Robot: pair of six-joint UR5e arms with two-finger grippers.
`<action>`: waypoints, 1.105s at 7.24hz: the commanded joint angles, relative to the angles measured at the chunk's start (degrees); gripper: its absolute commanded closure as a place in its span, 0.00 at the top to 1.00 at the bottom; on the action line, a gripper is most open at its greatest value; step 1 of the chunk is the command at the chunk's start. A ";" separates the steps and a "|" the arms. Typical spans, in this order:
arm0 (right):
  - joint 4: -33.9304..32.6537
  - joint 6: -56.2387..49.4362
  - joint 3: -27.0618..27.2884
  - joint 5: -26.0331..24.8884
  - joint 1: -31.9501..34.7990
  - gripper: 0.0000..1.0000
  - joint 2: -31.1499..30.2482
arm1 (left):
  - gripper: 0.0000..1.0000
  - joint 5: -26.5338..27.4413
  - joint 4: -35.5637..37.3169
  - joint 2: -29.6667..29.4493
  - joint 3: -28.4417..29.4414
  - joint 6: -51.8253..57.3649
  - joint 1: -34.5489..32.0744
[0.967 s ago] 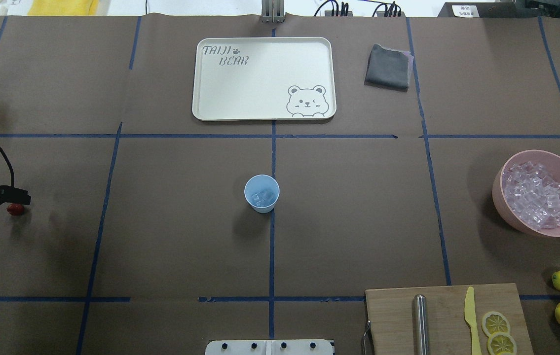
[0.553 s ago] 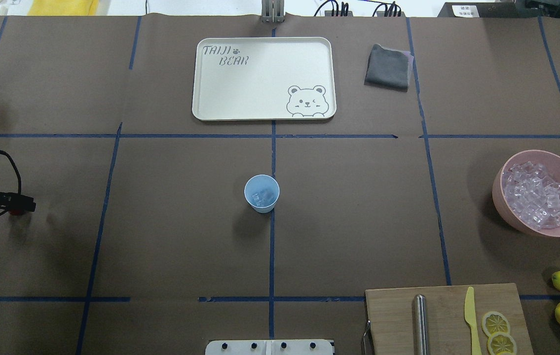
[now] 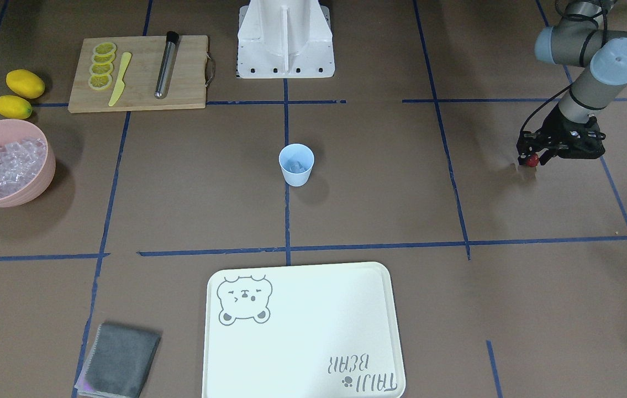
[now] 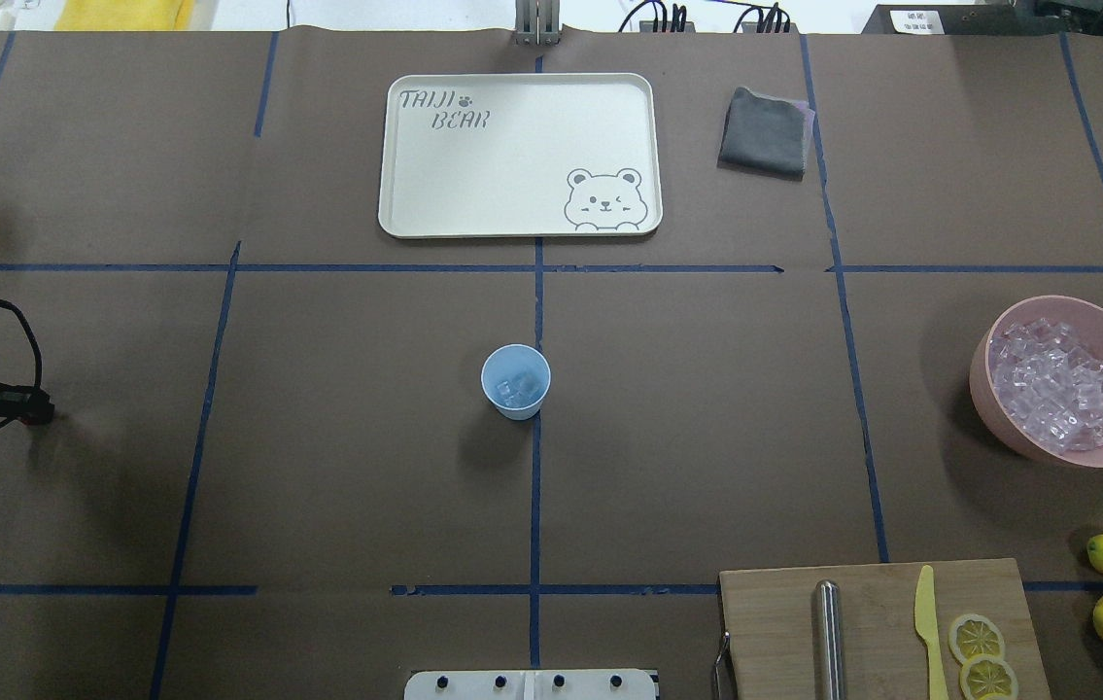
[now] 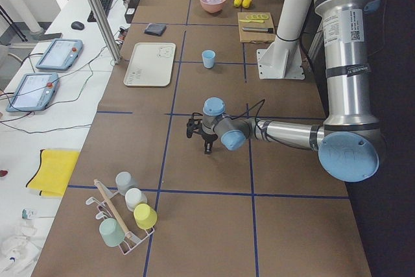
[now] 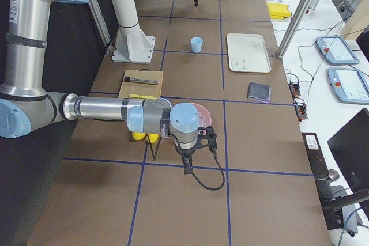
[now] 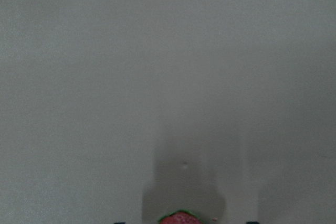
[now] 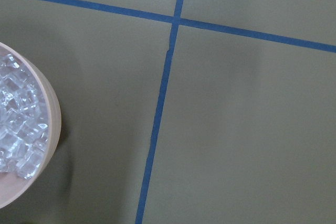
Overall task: Put ice and strawberries in cup
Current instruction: 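Lower the left gripper onto the red strawberry and grasp it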
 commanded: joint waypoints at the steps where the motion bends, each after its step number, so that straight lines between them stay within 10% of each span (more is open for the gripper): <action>1: 0.00 0.08 0.08 0.07 0.00 1.00 0.01 | 0.01 -0.35 0.16 0.72 -1.41 0.20 -0.09; 8: 0.00 -0.01 0.52 -0.02 0.00 1.00 0.01 | 0.02 -2.64 39.56 -7.92 -31.37 0.11 -0.27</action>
